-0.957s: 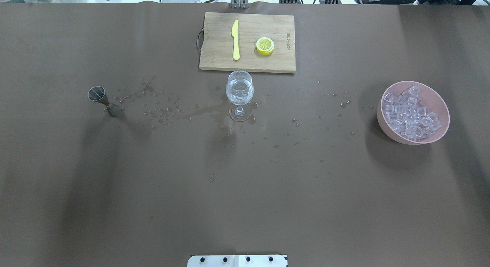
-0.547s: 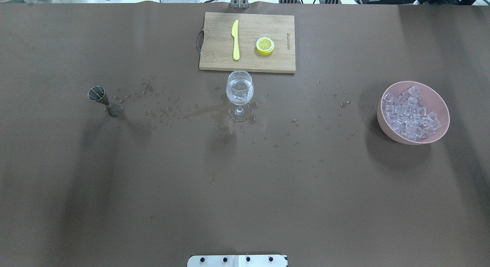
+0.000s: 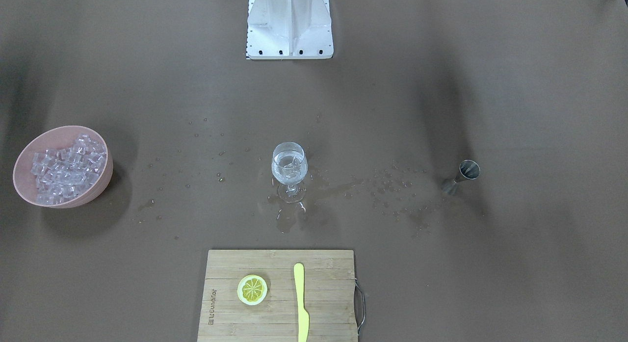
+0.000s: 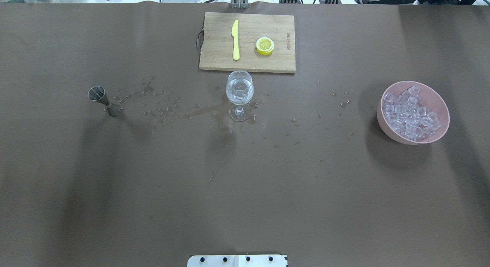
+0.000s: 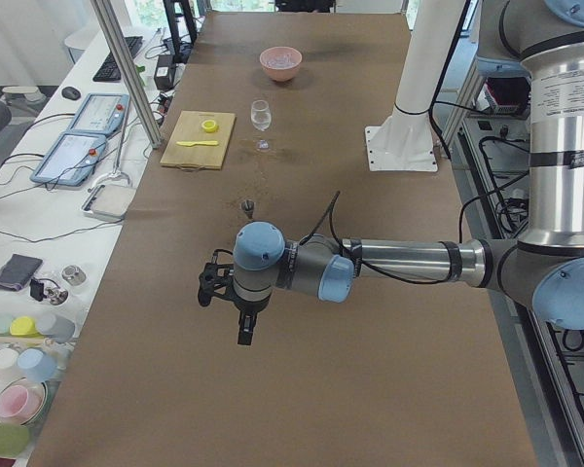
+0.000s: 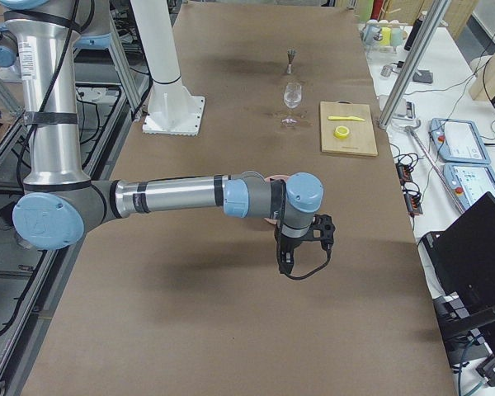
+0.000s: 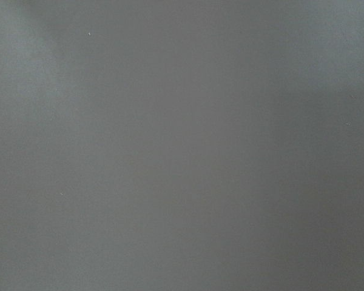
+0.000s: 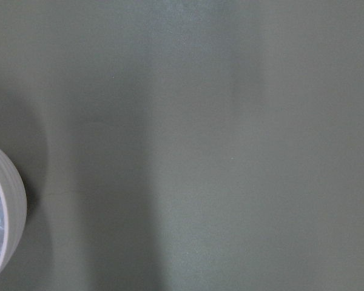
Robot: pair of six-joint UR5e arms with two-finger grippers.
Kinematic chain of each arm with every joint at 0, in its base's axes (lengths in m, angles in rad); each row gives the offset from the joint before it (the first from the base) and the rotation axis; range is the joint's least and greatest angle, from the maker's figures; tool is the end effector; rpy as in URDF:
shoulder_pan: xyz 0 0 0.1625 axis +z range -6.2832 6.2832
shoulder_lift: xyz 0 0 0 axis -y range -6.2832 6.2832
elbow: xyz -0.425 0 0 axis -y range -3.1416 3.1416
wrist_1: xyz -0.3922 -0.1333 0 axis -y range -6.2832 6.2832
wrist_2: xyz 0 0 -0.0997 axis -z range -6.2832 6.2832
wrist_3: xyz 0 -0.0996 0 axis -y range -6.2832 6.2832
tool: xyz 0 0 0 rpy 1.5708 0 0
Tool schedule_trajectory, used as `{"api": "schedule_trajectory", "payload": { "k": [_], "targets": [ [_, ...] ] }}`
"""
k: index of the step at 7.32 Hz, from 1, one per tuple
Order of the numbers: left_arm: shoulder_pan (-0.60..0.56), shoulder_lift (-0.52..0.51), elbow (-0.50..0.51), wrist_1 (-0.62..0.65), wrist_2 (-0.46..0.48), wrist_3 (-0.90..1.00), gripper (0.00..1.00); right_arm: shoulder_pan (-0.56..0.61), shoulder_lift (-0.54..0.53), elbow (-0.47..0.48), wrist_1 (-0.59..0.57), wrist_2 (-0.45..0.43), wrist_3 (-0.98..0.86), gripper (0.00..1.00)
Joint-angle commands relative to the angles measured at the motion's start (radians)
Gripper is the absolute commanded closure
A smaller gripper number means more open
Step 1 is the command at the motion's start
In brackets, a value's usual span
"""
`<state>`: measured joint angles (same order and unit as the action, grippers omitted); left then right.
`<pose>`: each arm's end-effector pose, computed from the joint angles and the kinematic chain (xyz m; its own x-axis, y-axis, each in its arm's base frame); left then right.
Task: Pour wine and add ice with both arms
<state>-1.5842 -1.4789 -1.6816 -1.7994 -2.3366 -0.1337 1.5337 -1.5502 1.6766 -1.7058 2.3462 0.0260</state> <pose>-0.0705 -0.4665 0.6235 0.7149 0.0295 -0.6987 0.1093 0.9821 0.1532 0.0451 -0.4989 0.6100 0.7146 0.0055 0.6995 0.0185 0.9995 -0.0268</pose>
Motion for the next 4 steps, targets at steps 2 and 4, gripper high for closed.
{"api": "schedule_trajectory", "payload": {
  "k": [2, 4],
  "targets": [
    [0.000, -0.001, 0.000, 0.000, 0.000, -0.001, 0.02, 0.002, -0.004, 0.003, -0.002, 0.002, -0.005, 0.00],
    [0.001, -0.001, 0.000, 0.000, -0.001, -0.006, 0.02, 0.003, -0.005, 0.006, -0.002, 0.004, -0.005, 0.00]
  ]
}}
